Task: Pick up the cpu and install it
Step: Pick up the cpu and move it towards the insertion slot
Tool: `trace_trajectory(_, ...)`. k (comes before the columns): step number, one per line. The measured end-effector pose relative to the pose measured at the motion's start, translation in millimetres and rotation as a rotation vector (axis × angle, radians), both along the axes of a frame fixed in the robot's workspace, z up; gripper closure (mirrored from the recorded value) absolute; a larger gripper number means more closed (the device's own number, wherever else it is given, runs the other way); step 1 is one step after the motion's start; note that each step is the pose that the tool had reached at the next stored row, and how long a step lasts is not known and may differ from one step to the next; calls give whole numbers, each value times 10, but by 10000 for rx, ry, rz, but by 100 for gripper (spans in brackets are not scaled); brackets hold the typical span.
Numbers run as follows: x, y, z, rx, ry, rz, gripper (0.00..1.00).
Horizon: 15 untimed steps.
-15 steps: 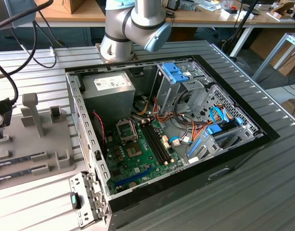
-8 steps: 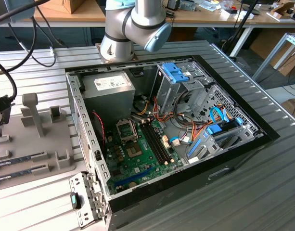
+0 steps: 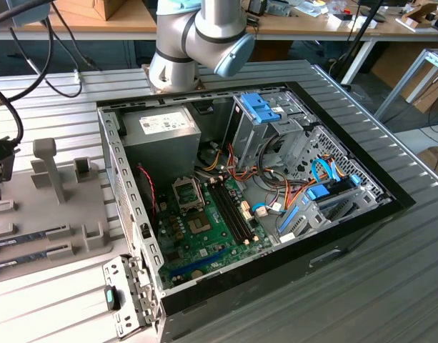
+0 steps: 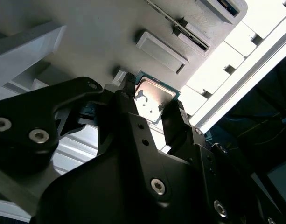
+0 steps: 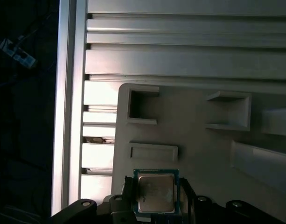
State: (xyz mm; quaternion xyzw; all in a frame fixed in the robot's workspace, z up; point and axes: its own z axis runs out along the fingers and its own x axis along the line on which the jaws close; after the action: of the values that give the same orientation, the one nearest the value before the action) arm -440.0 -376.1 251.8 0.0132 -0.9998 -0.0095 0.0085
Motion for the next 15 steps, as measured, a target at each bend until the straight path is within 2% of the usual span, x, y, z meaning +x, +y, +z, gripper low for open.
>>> trace_trajectory(15,0,0,192,0,0,0,53)
